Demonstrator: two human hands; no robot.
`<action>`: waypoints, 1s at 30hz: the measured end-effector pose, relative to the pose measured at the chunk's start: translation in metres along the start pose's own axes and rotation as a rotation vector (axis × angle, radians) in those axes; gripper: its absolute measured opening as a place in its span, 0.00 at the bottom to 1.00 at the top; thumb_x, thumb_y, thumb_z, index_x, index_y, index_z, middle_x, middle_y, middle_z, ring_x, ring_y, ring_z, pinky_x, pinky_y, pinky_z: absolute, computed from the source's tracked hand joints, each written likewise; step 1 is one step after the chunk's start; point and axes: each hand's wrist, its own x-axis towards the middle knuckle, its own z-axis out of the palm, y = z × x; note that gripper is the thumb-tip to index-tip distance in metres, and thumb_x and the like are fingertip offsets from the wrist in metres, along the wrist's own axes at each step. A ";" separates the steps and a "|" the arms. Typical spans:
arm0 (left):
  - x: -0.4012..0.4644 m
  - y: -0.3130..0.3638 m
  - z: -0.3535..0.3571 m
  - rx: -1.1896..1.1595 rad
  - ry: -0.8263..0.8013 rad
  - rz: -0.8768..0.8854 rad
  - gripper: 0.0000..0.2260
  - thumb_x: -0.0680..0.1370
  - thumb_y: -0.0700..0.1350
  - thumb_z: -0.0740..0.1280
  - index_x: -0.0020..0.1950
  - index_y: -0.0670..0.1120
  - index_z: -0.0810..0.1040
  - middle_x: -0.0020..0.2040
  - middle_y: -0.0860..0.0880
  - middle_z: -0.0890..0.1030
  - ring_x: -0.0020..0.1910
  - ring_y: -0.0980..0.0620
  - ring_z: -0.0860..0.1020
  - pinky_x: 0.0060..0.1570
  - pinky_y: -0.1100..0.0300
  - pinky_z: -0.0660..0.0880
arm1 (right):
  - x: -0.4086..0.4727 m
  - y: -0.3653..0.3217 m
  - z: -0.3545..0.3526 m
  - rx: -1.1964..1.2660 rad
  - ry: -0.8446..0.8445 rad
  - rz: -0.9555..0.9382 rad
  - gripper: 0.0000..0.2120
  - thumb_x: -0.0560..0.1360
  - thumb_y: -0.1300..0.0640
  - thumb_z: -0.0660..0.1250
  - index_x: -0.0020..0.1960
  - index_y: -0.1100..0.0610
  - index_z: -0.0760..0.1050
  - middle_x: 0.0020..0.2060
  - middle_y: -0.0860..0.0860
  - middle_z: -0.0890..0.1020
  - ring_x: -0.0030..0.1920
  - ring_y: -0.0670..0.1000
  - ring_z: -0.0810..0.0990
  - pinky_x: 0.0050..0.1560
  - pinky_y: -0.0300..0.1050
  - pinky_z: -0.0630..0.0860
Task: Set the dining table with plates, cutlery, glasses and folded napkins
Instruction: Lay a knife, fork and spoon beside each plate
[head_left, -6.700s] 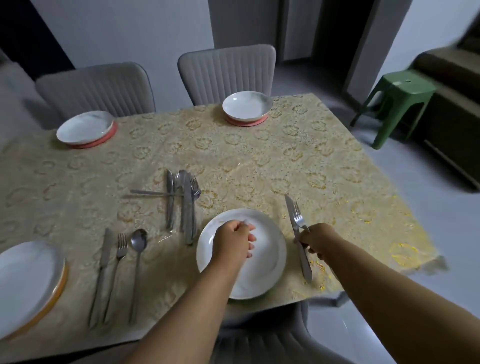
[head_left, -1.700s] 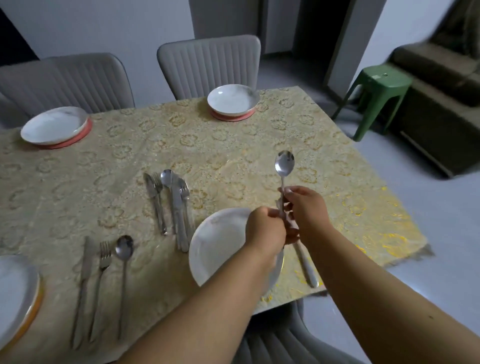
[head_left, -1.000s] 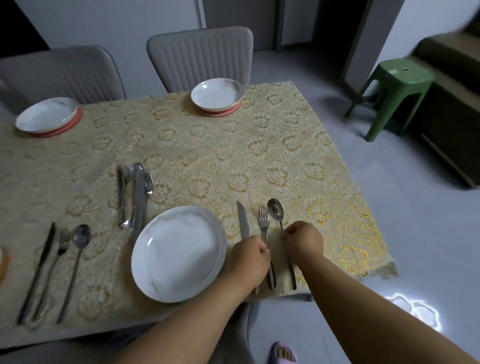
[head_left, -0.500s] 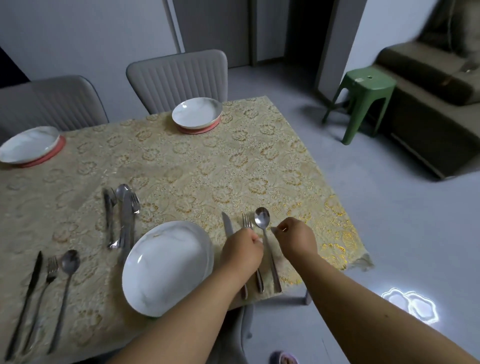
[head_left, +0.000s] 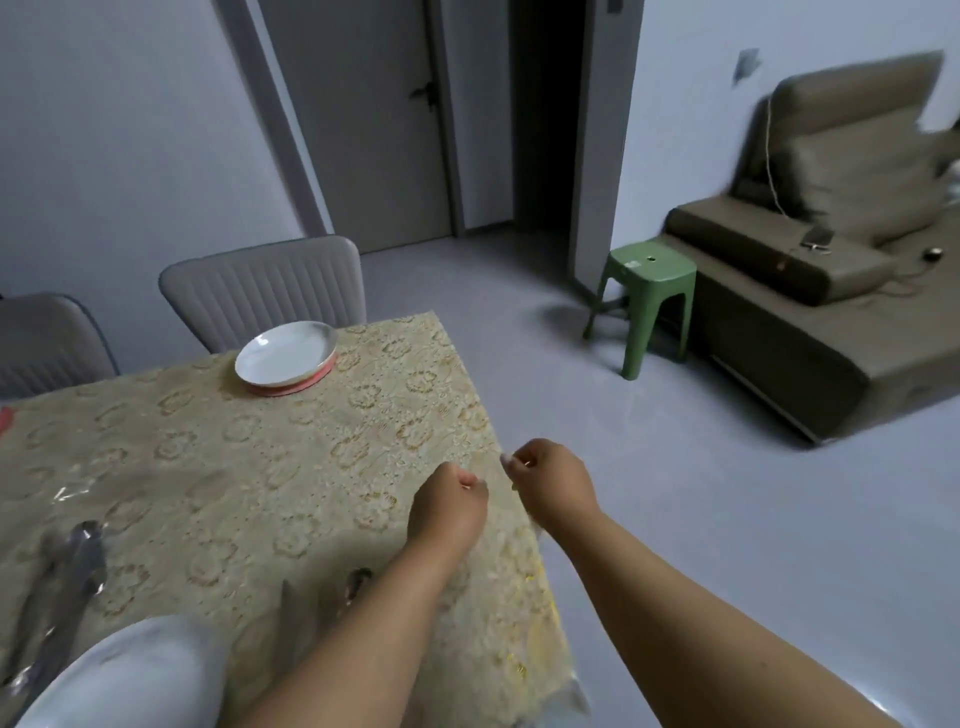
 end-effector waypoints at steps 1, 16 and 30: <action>0.007 0.016 0.015 -0.019 0.019 -0.009 0.03 0.78 0.49 0.62 0.49 0.51 0.74 0.48 0.50 0.81 0.47 0.49 0.81 0.49 0.51 0.80 | 0.014 0.005 -0.020 -0.017 -0.017 -0.022 0.11 0.77 0.47 0.63 0.42 0.53 0.74 0.40 0.51 0.82 0.42 0.52 0.79 0.38 0.41 0.68; 0.116 0.159 0.150 -0.117 0.158 -0.143 0.10 0.77 0.47 0.63 0.55 0.43 0.76 0.41 0.46 0.82 0.39 0.49 0.82 0.41 0.53 0.81 | 0.202 0.050 -0.181 -0.073 -0.105 -0.162 0.16 0.79 0.47 0.61 0.48 0.60 0.77 0.42 0.57 0.84 0.43 0.56 0.81 0.42 0.46 0.76; 0.346 0.238 0.134 -0.135 0.215 -0.116 0.08 0.78 0.47 0.63 0.57 0.47 0.72 0.42 0.50 0.78 0.41 0.50 0.82 0.47 0.50 0.81 | 0.417 -0.022 -0.169 -0.067 -0.133 -0.182 0.17 0.79 0.46 0.61 0.47 0.60 0.77 0.42 0.56 0.84 0.44 0.56 0.81 0.41 0.45 0.75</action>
